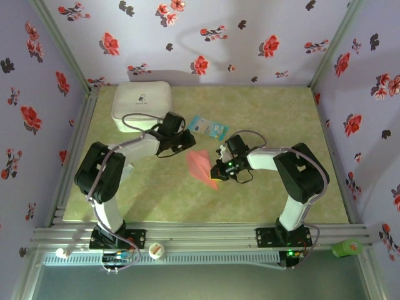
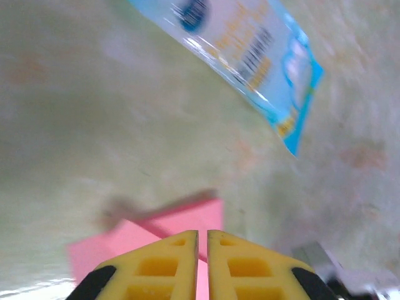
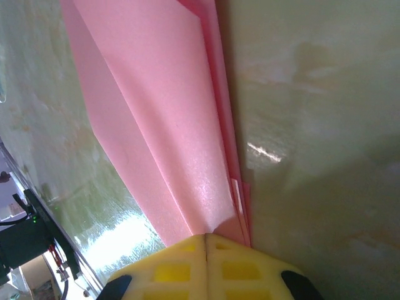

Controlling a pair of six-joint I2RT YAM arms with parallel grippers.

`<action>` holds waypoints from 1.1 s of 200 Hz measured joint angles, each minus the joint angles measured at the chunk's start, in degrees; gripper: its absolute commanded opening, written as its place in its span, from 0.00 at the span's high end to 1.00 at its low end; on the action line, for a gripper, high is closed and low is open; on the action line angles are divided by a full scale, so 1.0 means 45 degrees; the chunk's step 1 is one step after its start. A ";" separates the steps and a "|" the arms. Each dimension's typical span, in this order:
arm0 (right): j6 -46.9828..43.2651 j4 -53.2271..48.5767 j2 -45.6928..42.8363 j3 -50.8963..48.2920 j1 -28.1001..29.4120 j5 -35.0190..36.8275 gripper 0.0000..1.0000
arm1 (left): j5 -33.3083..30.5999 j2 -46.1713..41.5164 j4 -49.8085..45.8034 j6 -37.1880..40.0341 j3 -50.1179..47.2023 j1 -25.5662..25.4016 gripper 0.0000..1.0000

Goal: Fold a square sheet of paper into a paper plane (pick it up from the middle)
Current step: Fourth fold the wing at the center of the table.

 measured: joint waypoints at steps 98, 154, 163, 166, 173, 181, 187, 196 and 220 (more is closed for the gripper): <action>0.0107 -0.0019 -0.0024 0.0000 0.0000 -0.0010 0.94 | 0.1054 0.1617 0.1919 -0.0253 -0.1161 -0.0811 0.89; 0.1064 -0.0160 -0.0661 -0.0010 0.0000 -0.0019 0.94 | 0.1481 0.1564 0.3240 -0.0248 -0.1914 -0.0631 0.90; 0.1234 -0.0155 -0.0845 0.0029 0.0005 -0.0034 0.94 | 0.1511 0.1540 0.3390 -0.0248 -0.2001 -0.0627 0.90; 0.1253 -0.0160 -0.0884 0.0053 0.0015 -0.0044 0.94 | 0.1511 0.1540 0.3429 -0.0243 -0.2025 -0.0622 0.90; 0.1350 -0.0160 -0.0928 0.0165 0.0053 -0.0083 0.94 | 0.1525 0.1530 0.3502 -0.0248 -0.2069 -0.0617 0.91; 0.1447 -0.0160 -0.0908 0.0359 0.0102 -0.0121 0.93 | 0.1540 0.1530 0.3575 -0.0248 -0.2098 -0.0617 0.91; 0.1486 -0.0160 -0.0874 0.0500 0.0136 -0.0121 0.94 | 0.1564 0.1530 0.3589 -0.0248 -0.2108 -0.0607 0.91; 0.1545 -0.0141 -0.0758 0.0772 0.0194 -0.0126 0.93 | 0.1579 0.1530 0.3609 -0.0248 -0.2108 -0.0602 0.91; 0.1690 -0.0010 -0.0223 0.1336 0.0408 -0.0121 0.94 | 0.1583 0.1530 0.3614 -0.0243 -0.2108 -0.0602 0.91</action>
